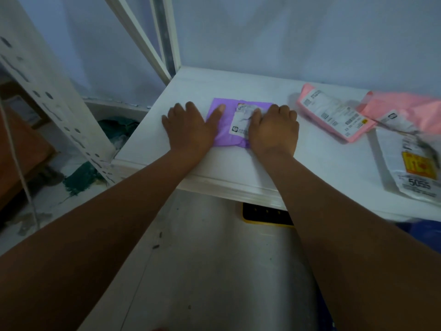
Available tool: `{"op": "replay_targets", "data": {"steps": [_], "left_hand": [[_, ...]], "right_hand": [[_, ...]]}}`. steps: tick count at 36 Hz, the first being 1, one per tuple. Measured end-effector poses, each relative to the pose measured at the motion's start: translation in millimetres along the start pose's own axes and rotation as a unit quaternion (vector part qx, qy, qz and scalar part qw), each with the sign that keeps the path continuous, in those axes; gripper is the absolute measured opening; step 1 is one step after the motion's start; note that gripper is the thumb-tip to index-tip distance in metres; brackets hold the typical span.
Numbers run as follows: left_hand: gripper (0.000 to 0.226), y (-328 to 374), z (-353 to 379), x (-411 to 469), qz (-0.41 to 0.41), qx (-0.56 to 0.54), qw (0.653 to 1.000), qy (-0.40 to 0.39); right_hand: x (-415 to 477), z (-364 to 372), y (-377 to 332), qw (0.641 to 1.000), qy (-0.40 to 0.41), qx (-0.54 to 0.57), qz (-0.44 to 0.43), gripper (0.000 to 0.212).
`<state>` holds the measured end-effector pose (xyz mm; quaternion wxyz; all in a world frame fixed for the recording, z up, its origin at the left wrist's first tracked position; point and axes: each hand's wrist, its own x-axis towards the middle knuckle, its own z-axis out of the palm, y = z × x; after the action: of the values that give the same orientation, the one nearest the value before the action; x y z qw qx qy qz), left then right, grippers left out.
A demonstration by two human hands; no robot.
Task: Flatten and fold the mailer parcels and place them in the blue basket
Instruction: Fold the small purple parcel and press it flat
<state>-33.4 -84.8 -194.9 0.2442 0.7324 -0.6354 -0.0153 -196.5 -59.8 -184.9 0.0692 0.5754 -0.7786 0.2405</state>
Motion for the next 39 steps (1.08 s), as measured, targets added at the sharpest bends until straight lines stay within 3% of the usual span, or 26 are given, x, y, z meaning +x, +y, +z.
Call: {"op": "replay_targets", "data": {"steps": [6, 10, 16, 23, 28, 39], "left_hand": [[0.076, -6.2, 4.8, 2.7, 0.025, 0.018, 1.0, -0.003], [0.045, -8.3, 3.0, 6.6, 0.04, -0.027, 0.999, -0.011], [0.013, -8.0, -1.8, 5.7, 0.026, -0.115, 0.993, -0.007], [0.018, -10.5, -3.1, 7.2, 0.016, -0.202, 0.979, 0.028], [0.012, -6.8, -7.6, 3.1, 0.003, -0.257, 0.965, 0.053], [0.017, -12.9, -3.9, 12.6, -0.022, -0.314, 0.947, 0.061]], "right_hand": [[-2.4, -2.1, 0.0, 0.998, 0.032, -0.029, 0.048, 0.045], [-1.4, -3.0, 2.7, 0.993, 0.038, -0.012, 0.112, 0.044], [2.1, -2.1, 5.9, 0.997, -0.008, -0.006, 0.073, 0.043], [2.5, -8.5, 8.2, 0.992, -0.028, 0.112, 0.054, 0.029], [-0.3, -9.8, 7.6, 0.964, -0.06, 0.252, 0.062, 0.023], [2.2, -8.1, 9.4, 0.954, -0.072, 0.28, 0.083, 0.019]]}}
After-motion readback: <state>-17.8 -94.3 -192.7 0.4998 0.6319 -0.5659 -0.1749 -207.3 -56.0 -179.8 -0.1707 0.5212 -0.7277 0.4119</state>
